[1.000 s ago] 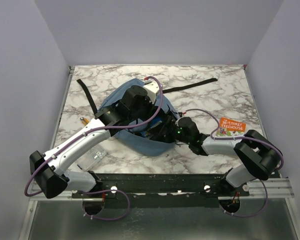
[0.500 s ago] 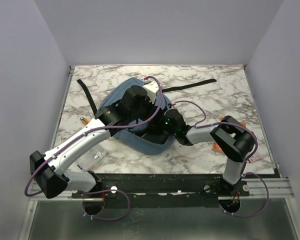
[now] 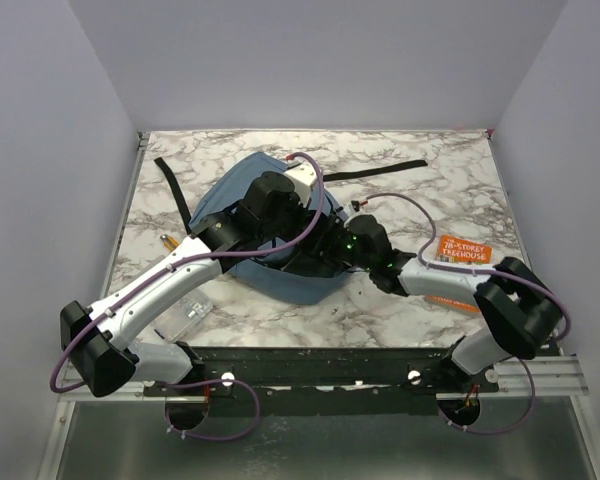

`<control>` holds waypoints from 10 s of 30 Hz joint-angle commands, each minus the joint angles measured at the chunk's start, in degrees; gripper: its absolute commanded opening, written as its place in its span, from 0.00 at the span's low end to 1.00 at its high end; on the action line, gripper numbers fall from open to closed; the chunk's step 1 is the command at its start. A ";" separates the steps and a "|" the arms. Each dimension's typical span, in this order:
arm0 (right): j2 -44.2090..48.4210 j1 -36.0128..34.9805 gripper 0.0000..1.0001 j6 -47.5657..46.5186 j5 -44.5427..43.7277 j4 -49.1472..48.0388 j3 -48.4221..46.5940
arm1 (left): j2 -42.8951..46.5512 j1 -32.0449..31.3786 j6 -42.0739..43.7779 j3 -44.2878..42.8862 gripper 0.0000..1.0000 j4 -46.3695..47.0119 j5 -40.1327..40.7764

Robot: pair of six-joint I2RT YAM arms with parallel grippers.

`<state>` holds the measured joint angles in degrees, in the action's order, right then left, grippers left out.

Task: Pack the student bag
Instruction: Place the book in the student bag, then pick up the book from the center of the board.

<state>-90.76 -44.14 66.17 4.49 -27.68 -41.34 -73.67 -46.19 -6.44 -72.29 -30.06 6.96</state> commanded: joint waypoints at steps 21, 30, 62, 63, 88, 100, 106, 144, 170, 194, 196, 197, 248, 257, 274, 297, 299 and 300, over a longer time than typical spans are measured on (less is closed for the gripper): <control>29.33 16.30 0.74 -29.41 -30.91 53.36 -8.31 | -6.34 0.02 -2.37 -4.42 0.00 -2.16 0.78; 23.62 54.11 1.00 -24.72 -15.95 51.03 -4.73 | -7.58 -0.03 -3.11 -5.26 0.00 -3.09 -1.89; 16.26 68.16 0.95 -31.66 -0.26 39.28 8.04 | -11.42 0.00 -4.53 -5.90 0.00 -3.20 -6.35; 16.76 68.18 0.95 -32.50 1.07 38.61 8.80 | -11.71 -0.11 -4.55 -5.95 0.00 -3.27 -6.71; 10.87 50.66 0.81 -37.44 10.29 29.92 6.89 | -10.02 -3.55 -16.82 11.79 0.00 -2.98 -15.07; 9.33 49.18 0.80 -37.84 13.89 29.04 6.55 | -4.63 -3.55 -18.82 2.62 0.69 -1.22 -23.48; 10.62 49.19 0.81 -37.14 10.71 31.22 6.59 | -12.17 -3.62 -32.07 -4.40 0.79 9.81 -30.78; 25.33 49.18 0.61 -31.72 23.20 43.74 10.23 | -49.06 -8.30 -53.15 -19.28 0.72 2.82 -17.22; 26.64 49.16 0.01 -30.63 30.52 36.33 16.14 | -42.17 -8.30 -50.22 -10.20 0.75 14.22 -18.46; 32.93 49.21 0.01 -28.48 34.52 57.12 -12.16 | -9.73 0.78 -39.50 3.53 0.81 25.09 -29.31; 33.09 49.17 0.01 -26.68 37.89 56.19 -14.43 | -8.21 4.07 -41.25 5.46 0.82 26.70 -34.70; 33.36 49.23 0.01 -25.51 39.84 55.11 -15.34 | -7.75 5.28 -41.88 6.17 0.82 27.34 -36.89; 34.04 48.49 0.53 -23.93 53.92 51.09 -13.36 | -9.57 15.05 -79.57 21.80 0.00 81.56 -58.73; 37.52 47.44 0.99 -17.12 48.09 45.22 -5.12 | 2.01 20.88 -73.21 28.75 0.00 73.34 -50.44; 31.72 11.63 1.00 15.42 24.94 -13.62 9.16 | 9.80 25.18 -77.53 31.85 0.00 69.00 -41.85; 26.01 4.20 0.55 23.72 -3.43 -10.48 5.67 | 10.35 25.19 -77.44 34.97 0.00 69.53 -42.29; 25.35 4.20 0.52 23.70 -4.13 -10.29 5.34 | 10.13 25.10 -77.85 35.22 0.00 69.53 -42.38; 25.01 4.19 0.51 23.74 -4.12 -10.29 5.12 | 10.06 25.02 -77.82 35.39 0.00 69.53 -42.39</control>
<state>-64.90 -39.97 89.89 5.28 -38.61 -34.02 -64.82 -21.21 -84.60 -37.36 35.09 -35.97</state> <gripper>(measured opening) 0.530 0.290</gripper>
